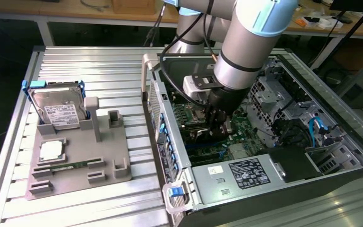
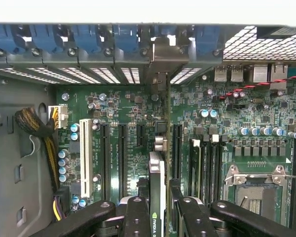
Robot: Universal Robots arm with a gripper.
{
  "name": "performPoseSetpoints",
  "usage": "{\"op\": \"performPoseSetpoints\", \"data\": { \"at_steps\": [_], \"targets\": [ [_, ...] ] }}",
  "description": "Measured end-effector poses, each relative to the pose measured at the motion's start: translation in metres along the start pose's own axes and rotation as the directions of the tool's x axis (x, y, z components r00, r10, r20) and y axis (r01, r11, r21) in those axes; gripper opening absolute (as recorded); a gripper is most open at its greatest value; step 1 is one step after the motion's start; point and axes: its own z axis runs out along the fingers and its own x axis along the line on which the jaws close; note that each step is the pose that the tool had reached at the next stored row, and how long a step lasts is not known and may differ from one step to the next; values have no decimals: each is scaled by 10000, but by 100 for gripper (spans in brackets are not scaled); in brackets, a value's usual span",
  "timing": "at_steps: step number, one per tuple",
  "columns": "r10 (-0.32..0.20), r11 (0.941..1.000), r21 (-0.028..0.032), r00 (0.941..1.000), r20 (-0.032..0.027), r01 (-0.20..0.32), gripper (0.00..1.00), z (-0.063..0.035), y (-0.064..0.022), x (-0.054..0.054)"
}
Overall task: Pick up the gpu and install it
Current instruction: 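Insert the gpu into the slot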
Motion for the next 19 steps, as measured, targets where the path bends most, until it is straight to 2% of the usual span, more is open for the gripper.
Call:
{"op": "performPoseSetpoints", "data": {
  "at_steps": [3,13,19],
  "targets": [
    [14,10000,-6,10000,16,-14,27,2,1,13],
    [28,10000,-8,10000,11,-28,27,2,1,19],
    [27,10000,-9,10000,8,-27,27,39,0,20]
  ]
}}
